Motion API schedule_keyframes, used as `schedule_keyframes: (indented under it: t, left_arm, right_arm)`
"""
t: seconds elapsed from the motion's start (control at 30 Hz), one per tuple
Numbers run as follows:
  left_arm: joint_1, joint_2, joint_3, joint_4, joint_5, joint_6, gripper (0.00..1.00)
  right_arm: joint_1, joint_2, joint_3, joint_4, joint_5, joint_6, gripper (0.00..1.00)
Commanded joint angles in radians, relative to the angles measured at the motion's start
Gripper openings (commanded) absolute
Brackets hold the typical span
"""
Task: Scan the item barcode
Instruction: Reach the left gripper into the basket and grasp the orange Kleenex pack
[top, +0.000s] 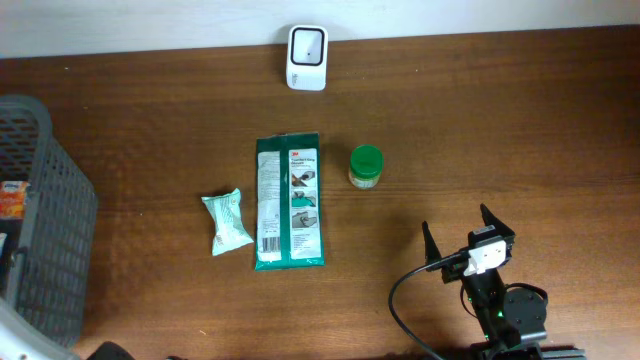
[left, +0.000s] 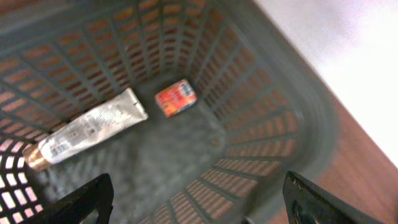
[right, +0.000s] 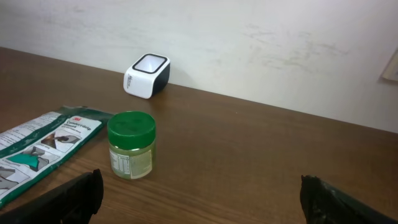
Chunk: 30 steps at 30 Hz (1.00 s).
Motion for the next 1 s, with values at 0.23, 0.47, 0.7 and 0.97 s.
schedule_keyframes:
  t: [0.23, 0.47, 0.7, 0.97]
  left_arm:
    - [0.081, 0.169, -0.506, 0.531, -0.005, 0.619, 0.8]
    - [0.081, 0.423, -0.509, 0.731, -0.005, 0.836, 0.75]
    - [0.08, 0.575, -0.509, 0.958, 0.098, 0.85, 0.73]
    - [0.079, 0.613, -0.509, 0.923, 0.108, 0.849, 0.28]
  right_arm:
    - [0.01, -0.006, -0.005, -0.007, -0.002, 0.004, 0.98]
    - [0.01, -0.006, -0.005, -0.007, -0.002, 0.004, 0.98]
    - [0.01, -0.006, -0.005, -0.007, -0.002, 0.004, 0.98]
    - [0.01, -0.006, -0.005, -0.007, -0.002, 0.004, 0.98]
